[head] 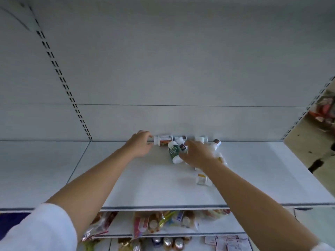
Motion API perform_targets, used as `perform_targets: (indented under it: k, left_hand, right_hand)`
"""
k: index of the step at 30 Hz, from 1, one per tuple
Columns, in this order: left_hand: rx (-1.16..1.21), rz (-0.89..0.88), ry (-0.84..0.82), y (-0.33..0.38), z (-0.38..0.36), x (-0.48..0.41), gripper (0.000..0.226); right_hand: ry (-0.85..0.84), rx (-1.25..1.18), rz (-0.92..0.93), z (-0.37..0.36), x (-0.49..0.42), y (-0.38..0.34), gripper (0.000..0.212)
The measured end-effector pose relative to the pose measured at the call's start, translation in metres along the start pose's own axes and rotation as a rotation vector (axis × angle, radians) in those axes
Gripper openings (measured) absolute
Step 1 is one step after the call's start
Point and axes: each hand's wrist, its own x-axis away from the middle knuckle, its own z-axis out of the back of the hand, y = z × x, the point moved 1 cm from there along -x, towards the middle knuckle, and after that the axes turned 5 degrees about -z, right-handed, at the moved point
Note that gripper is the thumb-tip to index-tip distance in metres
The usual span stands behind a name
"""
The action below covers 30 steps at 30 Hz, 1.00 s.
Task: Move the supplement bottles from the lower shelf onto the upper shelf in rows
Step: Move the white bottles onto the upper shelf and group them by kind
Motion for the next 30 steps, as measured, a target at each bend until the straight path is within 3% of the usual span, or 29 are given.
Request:
perform_targets:
  k: [2, 5, 8, 11, 14, 19, 24, 26, 28, 30]
  left_hand:
    - [0.097, 0.05, 0.003, -0.001, -0.019, -0.026, 0.045]
    - [0.247, 0.1, 0.051, -0.002, -0.045, -0.056, 0.048]
    - [0.166, 0.04, 0.073, -0.008, -0.064, -0.073, 0.054]
    - [0.007, 0.055, 0.012, -0.012, -0.07, -0.072, 0.061]
    - [0.084, 0.037, 0.003, -0.007, -0.062, -0.057, 0.037]
    - [0.593, -0.005, 0.14, 0.01, -0.006, -0.002, 0.029]
    - [1.103, -0.026, 0.226, 0.039, 0.068, 0.078, 0.042]
    - [1.24, -0.072, 0.237, 0.053, 0.095, 0.114, 0.032]
    - [1.369, -0.09, 0.25, 0.07, 0.122, 0.148, 0.023]
    - [1.433, -0.127, 0.236, 0.089, 0.15, 0.181, 0.033]
  right_hand:
    - [0.086, 0.021, 0.015, -0.014, -0.013, -0.01, 0.059]
    - [0.168, 0.014, 0.054, -0.036, -0.029, -0.017, 0.057]
    - [0.165, -0.041, 0.056, -0.044, -0.038, -0.023, 0.06]
    - [0.083, -0.327, -0.104, -0.038, -0.041, -0.019, 0.069]
    - [-0.041, -0.722, -0.18, -0.017, -0.035, -0.011, 0.055]
    - [-0.245, -1.421, -0.206, 0.021, 0.008, -0.011, 0.045]
    - [-0.245, -1.698, -0.092, 0.085, 0.082, -0.037, 0.021]
    - [-0.253, -1.792, -0.081, 0.115, 0.115, -0.05, 0.012]
    - [-0.269, -1.833, -0.049, 0.142, 0.147, -0.062, 0.013]
    - [-0.287, -1.863, 0.032, 0.167, 0.179, -0.073, 0.024]
